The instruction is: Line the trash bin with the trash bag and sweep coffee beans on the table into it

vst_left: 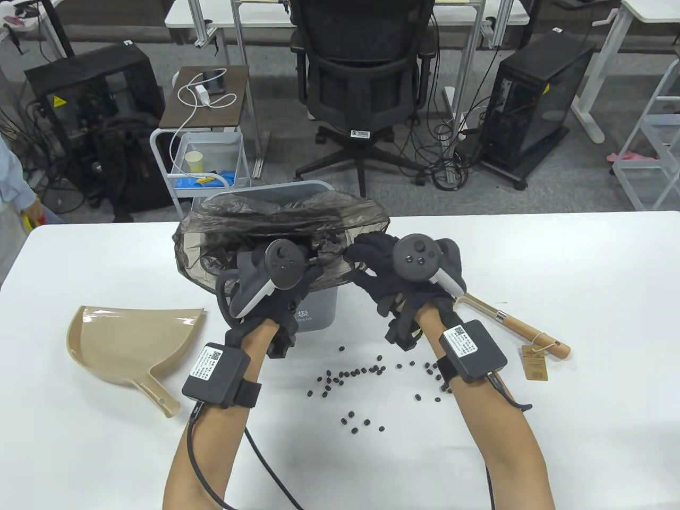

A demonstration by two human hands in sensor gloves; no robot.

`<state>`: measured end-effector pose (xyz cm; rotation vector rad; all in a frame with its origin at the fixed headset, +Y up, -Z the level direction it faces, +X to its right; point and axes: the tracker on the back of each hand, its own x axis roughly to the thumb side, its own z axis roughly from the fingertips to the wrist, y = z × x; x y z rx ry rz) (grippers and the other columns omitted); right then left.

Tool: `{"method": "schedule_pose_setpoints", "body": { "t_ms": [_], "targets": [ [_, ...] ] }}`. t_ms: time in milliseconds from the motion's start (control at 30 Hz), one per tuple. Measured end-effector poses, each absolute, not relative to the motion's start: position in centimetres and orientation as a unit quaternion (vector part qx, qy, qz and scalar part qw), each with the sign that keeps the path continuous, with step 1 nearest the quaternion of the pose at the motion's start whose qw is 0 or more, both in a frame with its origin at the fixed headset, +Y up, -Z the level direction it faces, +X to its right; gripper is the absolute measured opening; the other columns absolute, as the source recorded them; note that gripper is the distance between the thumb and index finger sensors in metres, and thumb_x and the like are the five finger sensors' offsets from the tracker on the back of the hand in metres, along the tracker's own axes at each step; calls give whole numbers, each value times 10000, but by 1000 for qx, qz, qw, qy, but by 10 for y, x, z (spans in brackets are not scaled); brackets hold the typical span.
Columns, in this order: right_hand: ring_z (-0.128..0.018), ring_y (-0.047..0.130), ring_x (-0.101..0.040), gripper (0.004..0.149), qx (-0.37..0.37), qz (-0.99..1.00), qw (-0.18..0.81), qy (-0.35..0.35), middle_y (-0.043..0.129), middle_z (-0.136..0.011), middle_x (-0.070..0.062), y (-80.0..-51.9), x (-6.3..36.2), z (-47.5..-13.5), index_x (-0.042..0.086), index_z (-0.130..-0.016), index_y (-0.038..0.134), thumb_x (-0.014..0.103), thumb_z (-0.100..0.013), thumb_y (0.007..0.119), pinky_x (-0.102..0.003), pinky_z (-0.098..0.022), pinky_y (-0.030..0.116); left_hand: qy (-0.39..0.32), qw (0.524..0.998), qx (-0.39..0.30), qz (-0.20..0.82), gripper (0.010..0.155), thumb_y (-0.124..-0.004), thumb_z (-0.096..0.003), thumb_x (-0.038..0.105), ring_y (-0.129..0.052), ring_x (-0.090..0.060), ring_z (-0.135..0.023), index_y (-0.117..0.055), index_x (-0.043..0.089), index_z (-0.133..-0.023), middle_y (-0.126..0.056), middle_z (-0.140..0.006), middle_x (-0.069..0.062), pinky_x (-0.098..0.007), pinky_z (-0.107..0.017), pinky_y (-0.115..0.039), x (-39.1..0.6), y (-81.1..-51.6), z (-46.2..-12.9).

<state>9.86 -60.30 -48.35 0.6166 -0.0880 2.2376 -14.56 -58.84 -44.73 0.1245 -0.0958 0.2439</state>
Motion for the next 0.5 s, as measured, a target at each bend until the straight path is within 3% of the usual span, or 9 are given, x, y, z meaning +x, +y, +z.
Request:
{"method": "schedule_pose_setpoints", "body": {
  "t_ms": [133,233,333,500],
  "targets": [
    [-1038,461,-403,520,234,832,502,11,578,-1099,-90,-583,104,-496,258,-996,587,402,-505,679,-557,-766,349,-45,989,58,128,484,-815,-503,565,-772,-323,-989,-861,252,-870,-955,-868,-34,-675,-805,-435,-147,-586,-451],
    [-1016,516,-401,501,235,851,466,59,625,-1081,-89,-569,92,-508,257,-993,611,391,-513,664,-546,-767,377,-46,989,61,128,484,-830,-484,573,-821,-312,-950,-883,250,-841,-979,-830,-31,-667,-792,-482,-148,-585,-452],
    [-1037,457,-392,507,228,871,421,109,567,-1106,-80,-566,76,-524,267,-1009,572,392,-522,642,-534,-778,337,-45,989,66,127,484,-837,-470,577,-845,-307,-932,-895,251,-823,-992,-810,-27,-664,-786,-503,-147,-584,-452],
    [-1073,306,-374,545,206,853,464,119,410,-1155,-60,-572,58,-555,278,-1036,486,408,-524,622,-516,-789,245,-56,988,63,127,489,-841,-455,583,-860,-301,-919,-904,252,-809,-999,-798,-26,-661,-785,-511,-148,-584,-450]
  ]
}}
